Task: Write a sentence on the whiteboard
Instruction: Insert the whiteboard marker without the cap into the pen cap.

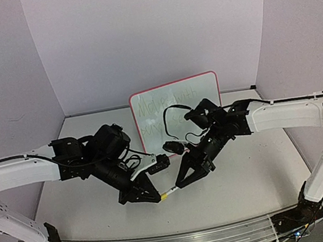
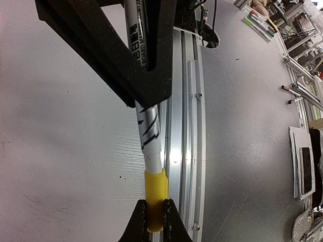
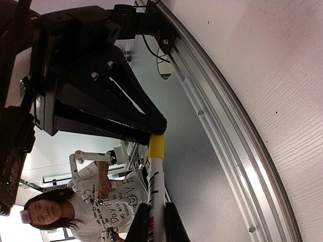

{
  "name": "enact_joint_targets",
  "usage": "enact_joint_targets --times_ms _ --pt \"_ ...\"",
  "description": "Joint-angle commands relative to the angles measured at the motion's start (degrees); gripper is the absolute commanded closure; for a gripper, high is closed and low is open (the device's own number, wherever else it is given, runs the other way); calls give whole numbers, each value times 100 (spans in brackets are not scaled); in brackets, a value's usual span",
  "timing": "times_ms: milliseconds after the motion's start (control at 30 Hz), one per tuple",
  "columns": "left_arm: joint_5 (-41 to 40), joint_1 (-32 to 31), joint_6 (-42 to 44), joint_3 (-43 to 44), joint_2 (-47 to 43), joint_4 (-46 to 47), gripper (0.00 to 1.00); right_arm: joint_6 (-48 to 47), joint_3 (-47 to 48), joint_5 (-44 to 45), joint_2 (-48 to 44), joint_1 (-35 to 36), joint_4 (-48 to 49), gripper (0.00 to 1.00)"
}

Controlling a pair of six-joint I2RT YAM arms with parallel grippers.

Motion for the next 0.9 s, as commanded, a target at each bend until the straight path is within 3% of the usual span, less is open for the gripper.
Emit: enact_joint_targets --times_ms 0,867 --pt "341 -28 -19 700 21 1496 100 -126 232 -35 19 297 416 100" --pt "504 -28 53 1593 549 1593 100 -97 313 -51 142 500 540 100"
